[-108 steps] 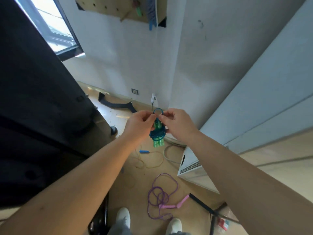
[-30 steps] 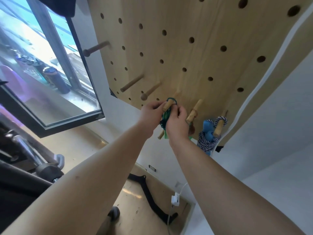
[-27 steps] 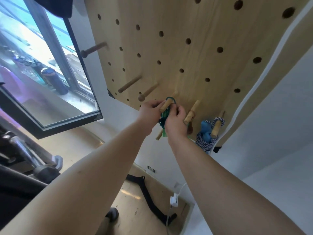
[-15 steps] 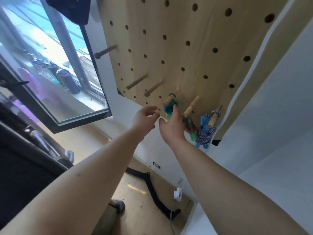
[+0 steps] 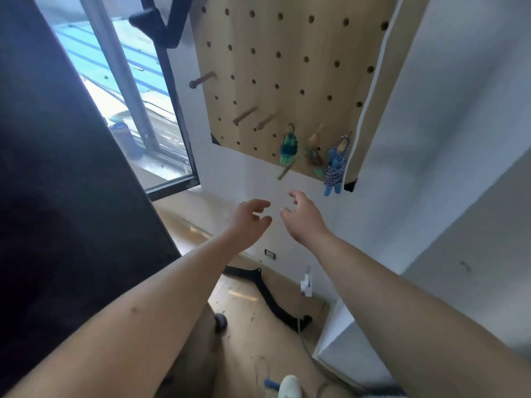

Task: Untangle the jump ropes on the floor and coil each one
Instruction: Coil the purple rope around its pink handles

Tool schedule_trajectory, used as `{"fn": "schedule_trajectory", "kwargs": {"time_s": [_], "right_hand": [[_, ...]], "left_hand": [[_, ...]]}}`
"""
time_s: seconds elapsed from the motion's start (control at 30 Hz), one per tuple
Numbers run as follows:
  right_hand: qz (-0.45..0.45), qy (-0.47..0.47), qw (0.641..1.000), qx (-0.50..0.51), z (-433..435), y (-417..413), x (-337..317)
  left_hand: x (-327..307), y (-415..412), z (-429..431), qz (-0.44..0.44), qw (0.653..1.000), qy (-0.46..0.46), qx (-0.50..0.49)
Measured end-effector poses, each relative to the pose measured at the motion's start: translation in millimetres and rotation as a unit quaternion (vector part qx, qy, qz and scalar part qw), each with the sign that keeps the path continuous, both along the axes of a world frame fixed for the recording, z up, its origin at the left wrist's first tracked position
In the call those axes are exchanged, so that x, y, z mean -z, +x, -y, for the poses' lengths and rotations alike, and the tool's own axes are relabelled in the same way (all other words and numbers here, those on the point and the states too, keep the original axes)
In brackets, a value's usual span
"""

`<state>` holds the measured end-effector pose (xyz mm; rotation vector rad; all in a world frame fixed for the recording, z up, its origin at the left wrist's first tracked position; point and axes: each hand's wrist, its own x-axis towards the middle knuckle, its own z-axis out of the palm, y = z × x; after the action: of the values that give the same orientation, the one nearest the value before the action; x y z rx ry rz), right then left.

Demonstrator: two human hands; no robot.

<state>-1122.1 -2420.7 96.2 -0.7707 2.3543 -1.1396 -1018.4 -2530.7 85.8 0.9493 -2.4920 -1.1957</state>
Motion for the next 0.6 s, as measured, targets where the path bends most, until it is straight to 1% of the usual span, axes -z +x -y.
{"fn": "schedule_trajectory", "kwargs": {"time_s": [0.13,0.3,0.43,0.6], "right_hand": [[-0.015,0.027,0.999,0.01,-63.5,55.8,2.8],[-0.017,0.042,0.999,0.022,-140.9,117.8,10.7],[-0.003,0.065,0.997,0.035,-195.5,153.7,19.1],[0.003,0.086,0.996,0.031,-261.8,187.8,33.4]], "left_hand": [[8.0,57.0,-41.1,0.015,0.998,-0.034,0.055],[19.0,105.0,-102.3,0.043,0.988,-0.073,0.126],[31.0,133.3,-155.6,0.048,0.986,-0.04,0.153],[47.0,161.2,-214.9,0.074,0.982,-0.006,0.171]]}}
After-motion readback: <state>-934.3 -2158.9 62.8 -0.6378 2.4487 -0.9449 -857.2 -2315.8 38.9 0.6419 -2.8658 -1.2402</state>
